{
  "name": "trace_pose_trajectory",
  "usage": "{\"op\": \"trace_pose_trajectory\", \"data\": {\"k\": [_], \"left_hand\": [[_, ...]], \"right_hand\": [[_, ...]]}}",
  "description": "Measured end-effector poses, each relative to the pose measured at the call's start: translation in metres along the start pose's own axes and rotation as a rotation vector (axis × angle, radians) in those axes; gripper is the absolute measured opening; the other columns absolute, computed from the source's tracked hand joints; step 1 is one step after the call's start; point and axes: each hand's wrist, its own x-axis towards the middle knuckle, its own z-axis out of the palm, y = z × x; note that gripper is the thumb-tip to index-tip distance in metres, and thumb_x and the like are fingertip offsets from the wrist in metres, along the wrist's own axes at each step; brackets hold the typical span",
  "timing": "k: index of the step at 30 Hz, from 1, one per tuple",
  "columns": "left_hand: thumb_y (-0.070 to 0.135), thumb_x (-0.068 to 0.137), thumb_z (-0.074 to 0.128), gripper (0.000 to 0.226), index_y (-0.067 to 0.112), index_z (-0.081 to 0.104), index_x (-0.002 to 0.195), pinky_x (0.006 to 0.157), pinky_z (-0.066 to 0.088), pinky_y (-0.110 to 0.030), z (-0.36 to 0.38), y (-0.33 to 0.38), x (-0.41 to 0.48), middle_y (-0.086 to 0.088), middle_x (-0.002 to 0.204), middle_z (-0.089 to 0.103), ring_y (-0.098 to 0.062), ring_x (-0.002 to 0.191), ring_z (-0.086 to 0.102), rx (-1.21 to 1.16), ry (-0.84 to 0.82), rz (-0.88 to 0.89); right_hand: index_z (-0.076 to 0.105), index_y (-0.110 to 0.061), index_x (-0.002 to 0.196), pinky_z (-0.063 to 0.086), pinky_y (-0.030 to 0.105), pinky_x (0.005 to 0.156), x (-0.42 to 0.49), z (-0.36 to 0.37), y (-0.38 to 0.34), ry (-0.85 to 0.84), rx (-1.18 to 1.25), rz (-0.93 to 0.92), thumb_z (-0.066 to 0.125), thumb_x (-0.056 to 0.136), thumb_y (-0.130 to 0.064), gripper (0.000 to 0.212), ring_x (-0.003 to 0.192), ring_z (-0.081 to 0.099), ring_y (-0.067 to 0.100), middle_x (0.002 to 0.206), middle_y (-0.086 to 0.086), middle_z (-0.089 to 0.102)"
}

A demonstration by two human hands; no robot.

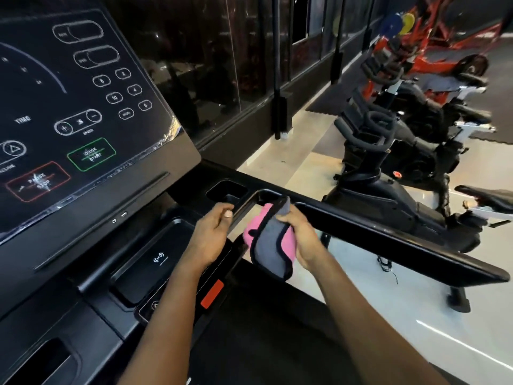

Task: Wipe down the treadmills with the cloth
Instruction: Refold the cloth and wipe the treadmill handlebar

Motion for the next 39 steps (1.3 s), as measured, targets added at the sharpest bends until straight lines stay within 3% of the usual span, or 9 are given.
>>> {"op": "trace_pose_trajectory", "data": {"k": [3, 5, 8, 15, 19, 23, 30, 35, 39], "left_hand": [[0.035, 0.096, 0.056, 0.023, 0.048, 0.065, 0.113, 0.097, 0.052, -0.034, 0.014, 0.028, 0.012, 0.007, 0.11, 0.071, -0.009, 0.106, 0.065, -0.132, -0.233, 0.018], [0.041, 0.086, 0.06, 0.017, 0.039, 0.068, 0.101, 0.089, 0.05, -0.032, 0.023, 0.047, 0.019, 0.001, 0.101, 0.073, -0.009, 0.094, 0.066, -0.055, -0.322, 0.076], [0.026, 0.092, 0.065, 0.01, 0.016, 0.064, 0.091, 0.078, 0.051, -0.039, 0.04, 0.074, 0.024, -0.017, 0.087, 0.069, -0.018, 0.079, 0.062, -0.033, -0.39, 0.133], [0.022, 0.095, 0.041, 0.009, 0.029, 0.042, 0.089, 0.066, 0.056, -0.055, 0.081, 0.107, 0.033, -0.007, 0.076, 0.064, -0.033, 0.07, 0.063, 0.189, -0.172, 0.158], [0.014, 0.101, 0.038, 0.013, 0.022, 0.043, 0.093, 0.066, 0.047, -0.037, 0.09, 0.134, 0.044, -0.006, 0.081, 0.062, -0.024, 0.076, 0.06, 0.202, 0.012, 0.179], [0.002, 0.096, 0.044, 0.015, 0.013, 0.053, 0.091, 0.064, 0.044, -0.026, 0.095, 0.153, 0.056, -0.01, 0.085, 0.062, -0.021, 0.077, 0.055, 0.19, -0.027, 0.22], [-0.006, 0.093, 0.05, 0.036, 0.026, 0.064, 0.087, 0.075, 0.057, -0.037, 0.081, 0.154, 0.064, -0.002, 0.093, 0.065, -0.021, 0.087, 0.065, 0.218, -0.142, 0.226], [-0.009, 0.094, 0.049, 0.037, 0.024, 0.066, 0.09, 0.064, 0.047, -0.008, 0.072, 0.151, 0.063, 0.003, 0.101, 0.063, -0.009, 0.09, 0.063, 0.255, -0.094, 0.235], [-0.004, 0.095, 0.053, 0.031, 0.024, 0.066, 0.094, 0.064, 0.044, -0.006, 0.068, 0.149, 0.063, 0.001, 0.096, 0.065, -0.011, 0.088, 0.063, 0.233, -0.009, 0.258]], "right_hand": [[0.063, -0.002, 0.11, 0.054, 0.037, 0.089, -0.007, -0.014, -0.03, -0.166, 0.267, -0.071, 0.06, 0.08, -0.01, 0.031, 0.091, 0.07, 0.026, 0.099, 0.015, 0.073], [0.062, -0.003, 0.116, 0.044, 0.046, 0.103, -0.005, -0.027, -0.036, -0.179, 0.318, -0.09, 0.074, 0.068, -0.02, 0.052, 0.101, 0.064, 0.032, 0.108, 0.018, 0.068], [0.064, -0.007, 0.12, 0.03, 0.056, 0.116, -0.001, -0.051, -0.041, -0.112, 0.345, -0.094, 0.061, 0.08, -0.014, 0.041, 0.11, 0.059, 0.035, 0.115, 0.019, 0.066], [0.068, -0.008, 0.105, 0.04, 0.046, 0.107, -0.01, -0.102, -0.068, -0.025, 0.248, -0.109, 0.052, 0.085, -0.019, 0.029, 0.105, 0.064, 0.029, 0.106, 0.015, 0.07], [0.063, -0.011, 0.118, 0.052, 0.046, 0.089, -0.007, -0.135, -0.089, -0.059, -0.13, 0.03, 0.042, 0.104, -0.044, 0.041, 0.098, 0.067, 0.028, 0.109, 0.012, 0.071], [0.056, -0.015, 0.119, 0.055, 0.045, 0.097, -0.011, -0.14, -0.091, -0.151, -0.478, 0.206, 0.063, 0.1, -0.031, 0.026, 0.109, 0.068, 0.029, 0.124, 0.011, 0.065], [0.048, -0.027, 0.129, 0.057, 0.036, 0.091, -0.011, -0.136, -0.074, -0.11, -0.526, 0.207, 0.078, 0.089, -0.032, 0.05, 0.103, 0.071, 0.021, 0.12, 0.006, 0.069], [0.039, -0.02, 0.131, 0.055, 0.022, 0.073, -0.004, -0.127, -0.077, 0.148, -0.394, -0.083, 0.083, 0.084, -0.017, 0.064, 0.103, 0.068, 0.019, 0.116, 0.011, 0.065], [0.057, -0.013, 0.118, 0.046, 0.013, 0.065, -0.001, -0.117, -0.082, 0.087, -0.424, -0.111, 0.084, 0.083, -0.023, 0.046, 0.09, 0.064, 0.013, 0.106, 0.01, 0.07]]}}
